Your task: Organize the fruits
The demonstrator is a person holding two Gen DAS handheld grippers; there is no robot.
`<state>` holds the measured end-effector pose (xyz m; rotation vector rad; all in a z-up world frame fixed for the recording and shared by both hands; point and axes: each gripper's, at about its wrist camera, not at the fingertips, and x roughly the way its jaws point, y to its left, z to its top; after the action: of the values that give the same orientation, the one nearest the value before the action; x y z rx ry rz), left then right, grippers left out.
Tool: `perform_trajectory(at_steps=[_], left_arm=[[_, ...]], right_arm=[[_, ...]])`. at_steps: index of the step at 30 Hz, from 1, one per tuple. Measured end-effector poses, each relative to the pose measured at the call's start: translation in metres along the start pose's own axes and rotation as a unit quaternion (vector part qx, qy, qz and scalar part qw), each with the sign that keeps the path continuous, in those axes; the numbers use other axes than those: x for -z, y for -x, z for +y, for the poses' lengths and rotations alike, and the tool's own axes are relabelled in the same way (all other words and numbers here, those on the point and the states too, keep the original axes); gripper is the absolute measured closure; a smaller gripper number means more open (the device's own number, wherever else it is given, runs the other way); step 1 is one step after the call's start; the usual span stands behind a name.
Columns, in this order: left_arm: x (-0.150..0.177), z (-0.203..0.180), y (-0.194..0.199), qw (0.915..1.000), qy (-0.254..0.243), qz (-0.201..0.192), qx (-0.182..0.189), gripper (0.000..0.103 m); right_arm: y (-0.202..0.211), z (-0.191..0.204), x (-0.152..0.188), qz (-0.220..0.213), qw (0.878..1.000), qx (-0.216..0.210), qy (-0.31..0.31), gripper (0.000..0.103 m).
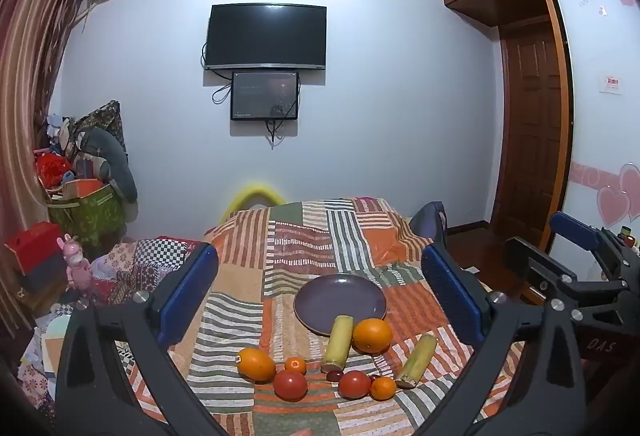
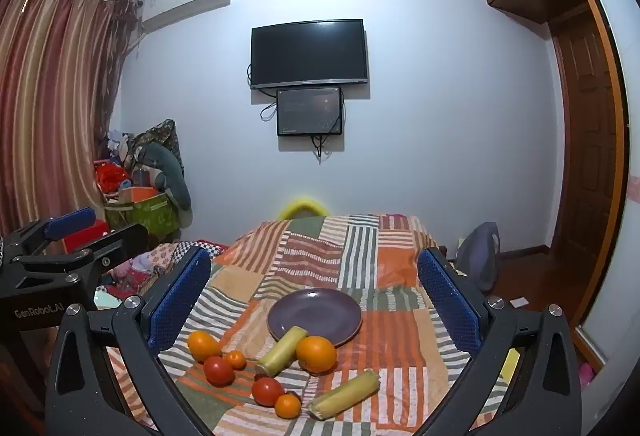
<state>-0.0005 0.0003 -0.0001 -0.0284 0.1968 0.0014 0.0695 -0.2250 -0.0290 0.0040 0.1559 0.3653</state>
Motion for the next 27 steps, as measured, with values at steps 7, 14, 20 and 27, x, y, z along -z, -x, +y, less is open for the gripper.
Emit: perform_trajectory(at_steps=[7, 14, 20, 27], left_arm=[[-0.0011, -0.0004, 0.0037, 1.0, -0.004, -0.002, 0.0, 0.0], [-0.0015, -0.0047, 0.0028, 0.9999, -0.011, 0.001, -0.004, 0.0], [-0.0027, -0.0057, 0.0023, 0.9999, -0.011, 0.006, -0.001, 0.0], [-0.0009, -0.0041, 0.0001, 0.9999, -0.011, 0.009, -0.001, 0.0]], right_arm=[[-0.002, 0.0017, 0.0018, 0.002, 1.0, 0.003, 0.001, 0.0], [0.0024, 0.0007, -0.003, -0.004, 1.0, 0.002, -0.007, 0.0], [0.0022, -0.0031, -0.0002, -0.002, 1.0, -0.001, -0.014, 0.0], [0.001, -0.006, 0.0016, -0.001, 1.0, -0.001, -0.016, 0.0]])
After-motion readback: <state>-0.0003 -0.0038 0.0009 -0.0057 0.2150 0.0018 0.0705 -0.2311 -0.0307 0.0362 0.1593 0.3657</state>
